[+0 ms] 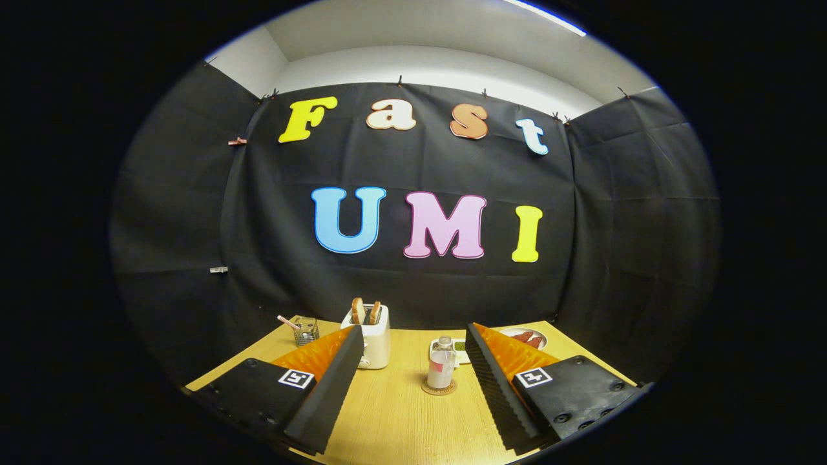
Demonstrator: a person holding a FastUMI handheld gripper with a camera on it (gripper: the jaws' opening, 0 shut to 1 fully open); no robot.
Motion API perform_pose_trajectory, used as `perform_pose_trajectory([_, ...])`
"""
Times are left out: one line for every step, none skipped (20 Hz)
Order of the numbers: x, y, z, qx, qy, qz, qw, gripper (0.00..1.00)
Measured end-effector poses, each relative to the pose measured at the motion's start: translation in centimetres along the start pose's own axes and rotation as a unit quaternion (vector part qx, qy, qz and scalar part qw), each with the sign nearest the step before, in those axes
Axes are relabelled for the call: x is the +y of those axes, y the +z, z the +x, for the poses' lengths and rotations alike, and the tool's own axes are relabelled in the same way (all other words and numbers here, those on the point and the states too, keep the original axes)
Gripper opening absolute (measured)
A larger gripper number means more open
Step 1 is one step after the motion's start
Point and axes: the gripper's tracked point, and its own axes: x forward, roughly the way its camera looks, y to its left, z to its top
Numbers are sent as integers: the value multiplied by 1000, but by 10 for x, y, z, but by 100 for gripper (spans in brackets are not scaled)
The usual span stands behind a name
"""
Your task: Take the bottle from table, then pour the juice into the cup, finally place the bottle on the coaster
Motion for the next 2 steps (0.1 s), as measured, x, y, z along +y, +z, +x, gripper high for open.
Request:
perform_pose_trajectory([4,-1,1,-1,4,-3,1000,97])
perform_pose_trajectory([7,-4,1,0,9,-6,1000,97])
